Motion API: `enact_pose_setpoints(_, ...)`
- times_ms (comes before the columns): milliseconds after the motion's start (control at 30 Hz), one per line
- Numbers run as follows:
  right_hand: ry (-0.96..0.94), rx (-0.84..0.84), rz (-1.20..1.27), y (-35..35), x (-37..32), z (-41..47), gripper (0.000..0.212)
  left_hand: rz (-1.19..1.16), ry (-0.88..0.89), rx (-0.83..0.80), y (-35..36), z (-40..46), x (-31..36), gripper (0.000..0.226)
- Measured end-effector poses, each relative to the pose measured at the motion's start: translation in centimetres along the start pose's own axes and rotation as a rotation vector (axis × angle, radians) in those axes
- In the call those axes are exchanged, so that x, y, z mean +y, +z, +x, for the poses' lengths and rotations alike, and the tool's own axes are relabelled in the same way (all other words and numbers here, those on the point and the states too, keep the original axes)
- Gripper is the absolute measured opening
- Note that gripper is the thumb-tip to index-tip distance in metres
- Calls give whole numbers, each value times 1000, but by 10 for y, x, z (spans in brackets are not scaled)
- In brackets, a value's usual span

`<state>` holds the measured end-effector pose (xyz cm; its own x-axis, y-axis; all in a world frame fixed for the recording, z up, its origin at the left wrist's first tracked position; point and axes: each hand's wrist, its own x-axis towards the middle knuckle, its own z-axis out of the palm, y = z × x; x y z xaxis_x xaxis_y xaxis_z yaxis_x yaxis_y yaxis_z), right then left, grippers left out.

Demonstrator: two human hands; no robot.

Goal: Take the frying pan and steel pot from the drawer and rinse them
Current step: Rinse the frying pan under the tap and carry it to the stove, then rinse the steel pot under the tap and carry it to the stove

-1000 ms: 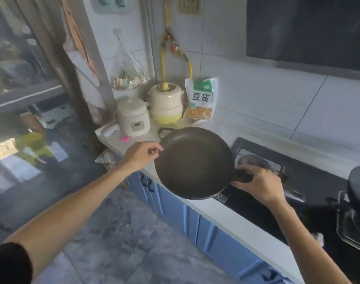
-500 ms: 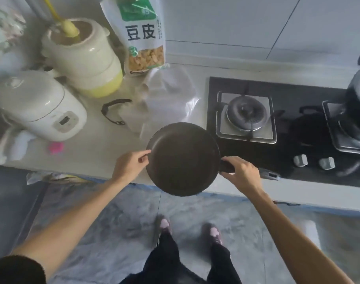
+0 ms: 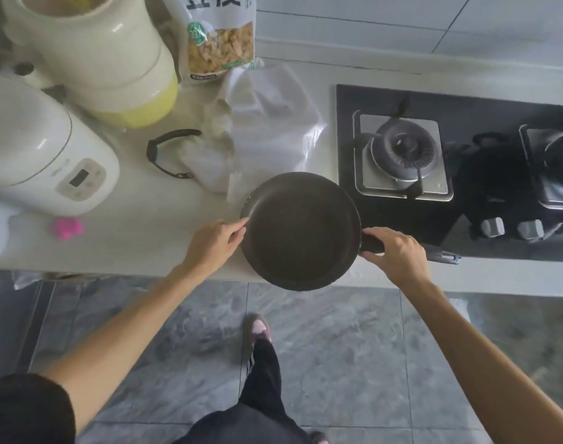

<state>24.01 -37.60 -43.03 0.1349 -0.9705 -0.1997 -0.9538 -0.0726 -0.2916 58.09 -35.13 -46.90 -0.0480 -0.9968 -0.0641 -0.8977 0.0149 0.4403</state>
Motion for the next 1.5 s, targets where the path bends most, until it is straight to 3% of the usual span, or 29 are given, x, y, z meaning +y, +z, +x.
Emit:
enact_pose_setpoints(100,17,-3,-35,3,-4,-2,44,11,-30,-10,4,-3,1,32)
enact_pose_setpoints(233,12,-161,-166,4,-10,-9,82,-4,-137,-185,-6,-8,17,40)
enact_pose_setpoints(333,-29,-104,-117,-8,-19,-37,87,-21,-238,-223,-31,-29,42,46)
enact_pose_setpoints(567,-127,144,-46,-75,-27,-182,70,40,-230,-65,-101,-154,120,46)
enact_pose_setpoints(767,-243,451,-55,-211,-53,-305,35,79,-106,291,-219,-258,242,43)
enact_pose_setpoints(1067,-157,818,-191,-370,-82,-434,40,387,-86,831,-374,-371,341,38)
enact_pose_setpoints(1233,-106,987,-181,-399,-99,-465,42,295,-128,872,-406,-395,358,44)
enact_pose_setpoints(1500,71,1040,-172,-393,-117,-470,37,277,-131,872,-419,-393,341,46)
